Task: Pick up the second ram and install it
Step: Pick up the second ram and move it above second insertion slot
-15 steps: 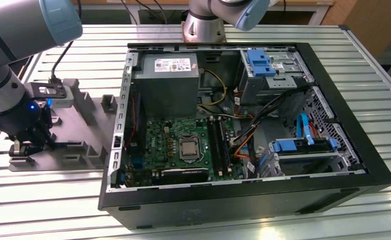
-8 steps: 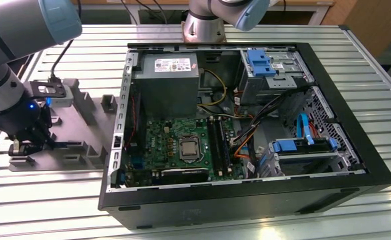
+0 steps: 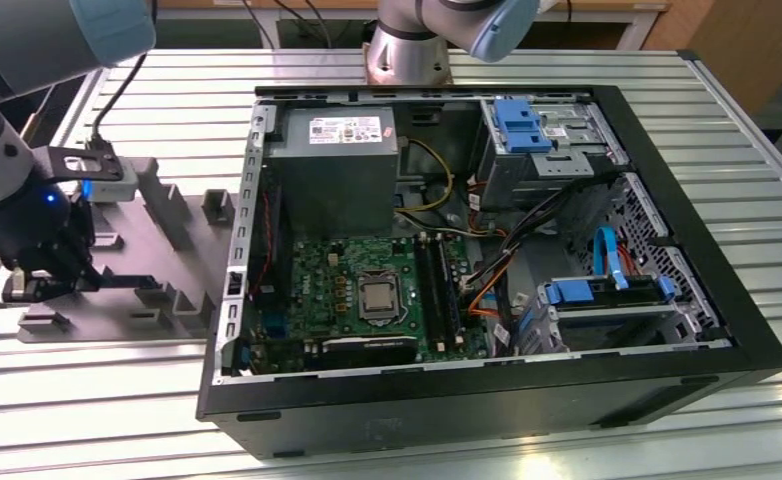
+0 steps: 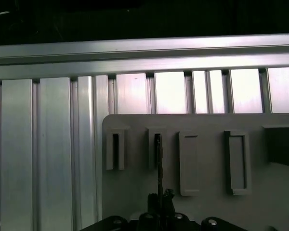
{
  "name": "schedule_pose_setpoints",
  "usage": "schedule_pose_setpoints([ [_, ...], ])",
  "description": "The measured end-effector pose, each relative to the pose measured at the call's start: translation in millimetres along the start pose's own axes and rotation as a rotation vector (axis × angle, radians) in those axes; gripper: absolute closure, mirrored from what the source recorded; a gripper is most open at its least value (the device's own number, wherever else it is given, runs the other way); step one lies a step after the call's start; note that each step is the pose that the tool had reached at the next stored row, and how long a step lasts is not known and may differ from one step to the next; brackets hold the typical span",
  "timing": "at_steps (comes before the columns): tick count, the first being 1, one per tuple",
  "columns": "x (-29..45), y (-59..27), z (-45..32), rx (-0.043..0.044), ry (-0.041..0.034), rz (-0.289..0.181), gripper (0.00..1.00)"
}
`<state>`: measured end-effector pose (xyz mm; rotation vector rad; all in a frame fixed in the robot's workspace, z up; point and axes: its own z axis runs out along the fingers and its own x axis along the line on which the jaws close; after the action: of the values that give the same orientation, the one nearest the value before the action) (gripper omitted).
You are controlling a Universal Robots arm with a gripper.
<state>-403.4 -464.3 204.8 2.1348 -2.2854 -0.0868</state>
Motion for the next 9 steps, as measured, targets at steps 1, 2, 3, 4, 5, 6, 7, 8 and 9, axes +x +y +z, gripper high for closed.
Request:
schedule_pose_setpoints([
  [1,0.0,0.1,-2.2,0.0000,0.0000,0.000,0.86],
  [2,-0.1,0.2,-3.8,-0.0001,0.0001,0.000,0.86],
  [3,-0.1,0.2,-4.7,-0.0001,0.0000,0.000,0.86],
  [4,-0.2,0.2,-4.8,0.0001,-0.0001,0.000,0.86],
  [5,-0.1,0.2,-4.8,0.0000,-0.0001,0.000,0.86],
  [6,-0.1,0.2,-4.8,0.0001,-0.0001,0.000,0.86],
  [7,-0.1,0.2,-4.9,0.0000,0.0000,0.000,0.86],
  [8,-0.1,0.3,-4.9,0.0000,-0.0001,0.000,0.86],
  [9,-0.1,0.3,-4.9,0.0000,0.0000,0.000,0.86],
])
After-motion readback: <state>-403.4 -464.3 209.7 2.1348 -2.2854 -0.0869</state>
